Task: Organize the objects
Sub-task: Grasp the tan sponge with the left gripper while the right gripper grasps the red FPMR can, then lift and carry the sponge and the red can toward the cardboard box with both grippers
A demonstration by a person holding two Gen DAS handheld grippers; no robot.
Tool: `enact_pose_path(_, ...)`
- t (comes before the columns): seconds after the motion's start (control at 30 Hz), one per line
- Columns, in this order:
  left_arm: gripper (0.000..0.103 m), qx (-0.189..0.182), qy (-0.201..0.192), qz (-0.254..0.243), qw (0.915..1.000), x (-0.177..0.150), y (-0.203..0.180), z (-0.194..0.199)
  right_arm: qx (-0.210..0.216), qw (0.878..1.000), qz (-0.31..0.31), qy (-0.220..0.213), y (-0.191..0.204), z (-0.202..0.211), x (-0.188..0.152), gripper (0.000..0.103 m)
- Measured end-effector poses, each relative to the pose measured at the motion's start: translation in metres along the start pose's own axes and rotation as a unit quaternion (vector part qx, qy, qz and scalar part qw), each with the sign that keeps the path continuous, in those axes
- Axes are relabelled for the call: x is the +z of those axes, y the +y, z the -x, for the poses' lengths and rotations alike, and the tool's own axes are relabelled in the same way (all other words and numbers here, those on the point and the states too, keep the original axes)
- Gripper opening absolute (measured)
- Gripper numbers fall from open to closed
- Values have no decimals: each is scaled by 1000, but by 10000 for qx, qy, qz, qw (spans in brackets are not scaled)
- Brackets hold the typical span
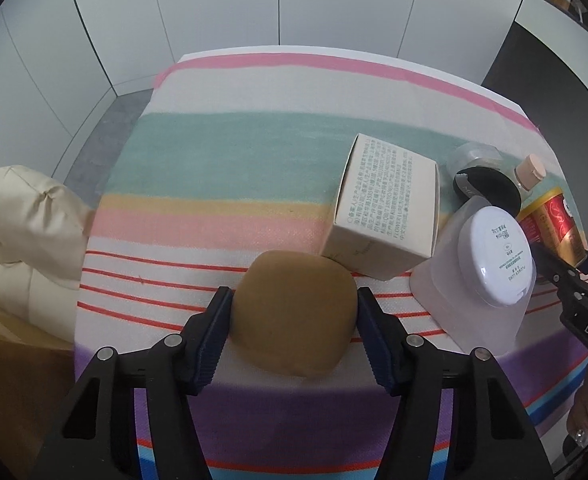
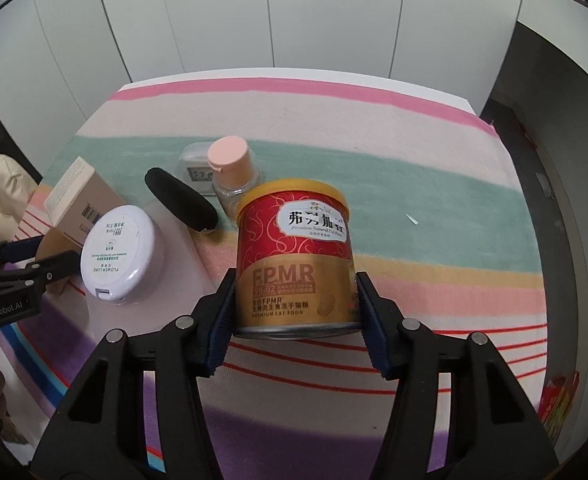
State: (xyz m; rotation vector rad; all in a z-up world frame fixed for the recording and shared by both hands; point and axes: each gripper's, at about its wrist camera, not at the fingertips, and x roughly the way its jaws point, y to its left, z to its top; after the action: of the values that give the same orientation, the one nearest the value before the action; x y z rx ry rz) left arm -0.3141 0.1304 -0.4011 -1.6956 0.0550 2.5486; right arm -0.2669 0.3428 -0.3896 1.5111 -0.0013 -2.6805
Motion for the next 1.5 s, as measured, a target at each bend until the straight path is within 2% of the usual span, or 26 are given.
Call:
enact_pose_path(0.17,56,-11,-23,23,10000,-1,-7,16,-3,9998,-121,150,-2,13,6,57)
enact_pose_path(0.37,47,-84,-83,52,9999,8,-7,33,-150,9996,-209,134,-8,30,14,57)
enact_pose_path(0.7,44,-86,-236,127,9996,22,-4,69,-285,9993,-229,-41,-11,73,36,57)
enact_pose_path(0.9,44,-123,-343,235,9991,36,1,104,-377,9987,-343,-84,-15,106,55,57)
enact_pose_path(1.2,44,-69,-855,251,9960,80,3,196,-440,9970,-371,-514,-10,190,101,57)
enact_pose_path(1.37,44,32,-1337,60,9910,102,-2,265,-473,9950,-346,-805,-4,241,125,57)
enact_pose_path(1.5,45,94,-1524,-27,9883,112,-6,307,-532,9933,-325,-976,-3,279,141,57)
